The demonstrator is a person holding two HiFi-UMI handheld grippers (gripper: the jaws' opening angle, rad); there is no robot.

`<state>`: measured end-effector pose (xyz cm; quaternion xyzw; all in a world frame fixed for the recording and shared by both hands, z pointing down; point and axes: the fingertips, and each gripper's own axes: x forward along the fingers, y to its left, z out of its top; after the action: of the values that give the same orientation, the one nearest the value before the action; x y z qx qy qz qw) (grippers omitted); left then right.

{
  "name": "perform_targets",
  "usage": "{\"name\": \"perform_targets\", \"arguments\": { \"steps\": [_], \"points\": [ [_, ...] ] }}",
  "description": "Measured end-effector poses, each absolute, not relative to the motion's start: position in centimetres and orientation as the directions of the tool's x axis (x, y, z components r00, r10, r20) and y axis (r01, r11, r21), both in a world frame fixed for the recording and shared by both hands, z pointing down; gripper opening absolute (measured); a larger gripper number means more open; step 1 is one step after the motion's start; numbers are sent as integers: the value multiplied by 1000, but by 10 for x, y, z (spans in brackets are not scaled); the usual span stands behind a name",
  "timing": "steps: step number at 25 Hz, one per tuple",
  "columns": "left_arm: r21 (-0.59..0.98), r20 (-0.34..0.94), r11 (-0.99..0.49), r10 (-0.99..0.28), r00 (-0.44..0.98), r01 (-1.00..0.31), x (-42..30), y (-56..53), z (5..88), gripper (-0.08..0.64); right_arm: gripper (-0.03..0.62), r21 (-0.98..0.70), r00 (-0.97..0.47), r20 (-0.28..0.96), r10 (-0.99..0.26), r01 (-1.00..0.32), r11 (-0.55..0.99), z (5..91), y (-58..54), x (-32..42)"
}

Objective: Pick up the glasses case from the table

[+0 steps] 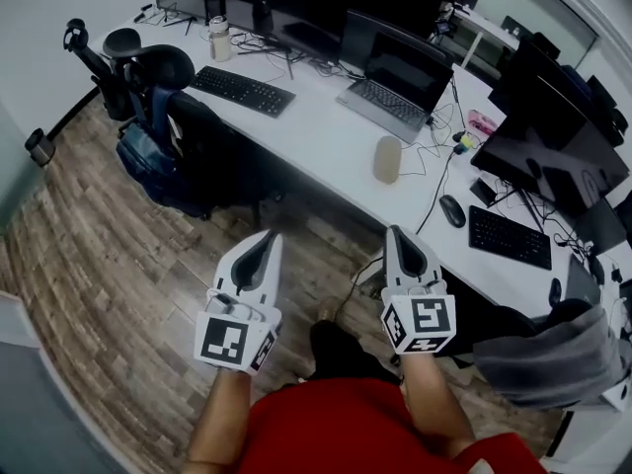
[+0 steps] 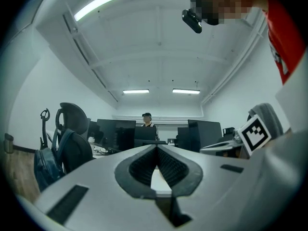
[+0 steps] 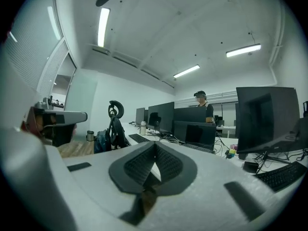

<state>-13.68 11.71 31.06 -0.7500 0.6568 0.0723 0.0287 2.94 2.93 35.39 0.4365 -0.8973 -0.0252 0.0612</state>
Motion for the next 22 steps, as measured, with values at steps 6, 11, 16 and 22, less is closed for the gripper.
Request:
{"name": "perform_targets", "arguments": {
  "steps": [6, 11, 16, 22],
  "points": [
    [-2, -101, -140, -985, 139, -990, -149, 22, 315, 11, 5, 81, -564, 95, -821, -817, 571, 377, -62, 28],
    [-7, -74, -149, -986, 149, -989, -143, -75, 318, 11, 5, 48, -540, 126, -832, -834, 549, 395, -145, 36],
    [-11, -54, -181, -982, 181, -983, -127, -156, 321, 11, 22, 49, -522, 184, -833, -842, 538, 418, -213, 35],
    [-2, -20, -215, -976, 215, -977, -121, -214, 333, 11, 183, 32, -483, 278, -831, -860, 510, 447, -266, 28]
  ]
}}
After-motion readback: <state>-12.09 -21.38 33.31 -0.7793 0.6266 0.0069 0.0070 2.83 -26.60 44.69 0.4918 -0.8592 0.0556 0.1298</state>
